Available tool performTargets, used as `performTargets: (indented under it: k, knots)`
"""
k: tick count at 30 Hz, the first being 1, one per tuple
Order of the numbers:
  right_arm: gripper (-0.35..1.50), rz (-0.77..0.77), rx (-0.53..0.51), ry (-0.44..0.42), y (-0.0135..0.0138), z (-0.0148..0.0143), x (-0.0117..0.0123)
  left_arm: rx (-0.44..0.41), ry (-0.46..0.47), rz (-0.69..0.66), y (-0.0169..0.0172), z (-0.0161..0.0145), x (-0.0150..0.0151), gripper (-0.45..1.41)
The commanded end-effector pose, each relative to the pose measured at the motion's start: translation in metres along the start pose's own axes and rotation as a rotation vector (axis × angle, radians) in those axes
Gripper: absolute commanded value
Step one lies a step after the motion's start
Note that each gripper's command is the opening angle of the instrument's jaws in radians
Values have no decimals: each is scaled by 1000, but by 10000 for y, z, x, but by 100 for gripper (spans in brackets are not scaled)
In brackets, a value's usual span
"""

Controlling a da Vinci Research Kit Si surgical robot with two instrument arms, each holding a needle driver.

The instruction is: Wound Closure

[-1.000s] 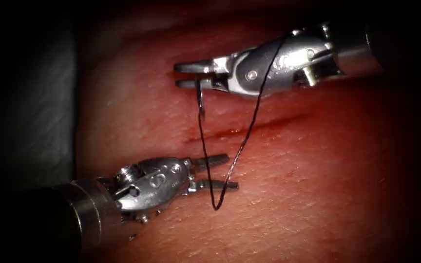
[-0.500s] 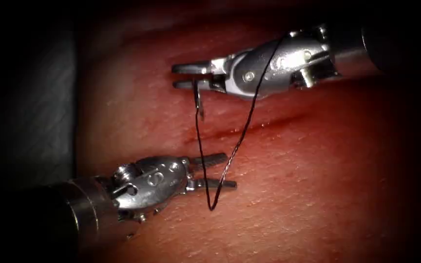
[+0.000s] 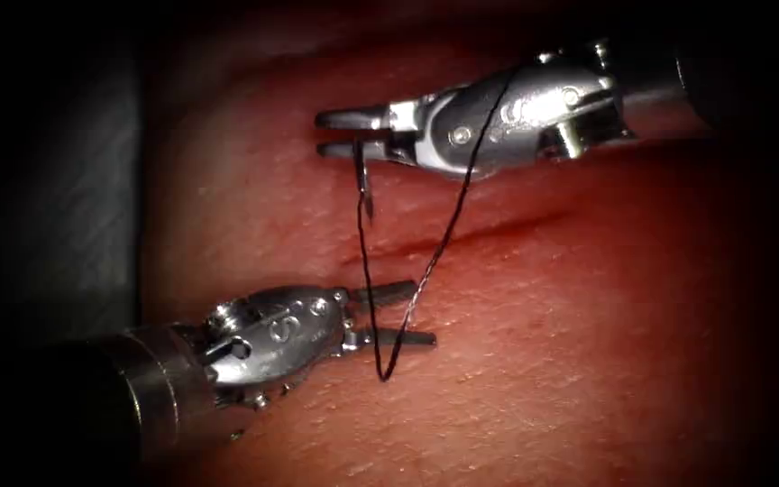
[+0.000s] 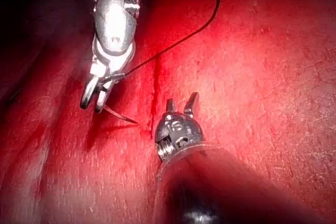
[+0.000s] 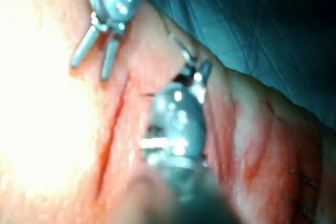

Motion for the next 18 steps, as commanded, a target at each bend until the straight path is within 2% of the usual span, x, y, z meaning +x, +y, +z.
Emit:
performTargets:
  k: [1, 18]
  knots:
    - [-35, 0, 2, 2, -7, 8, -2, -1, 0, -1, 1, 8, -5, 12]
    - [-35, -29, 7, -14, -17, 11, -17, -3, -1, 0, 0, 7, -5, 11]
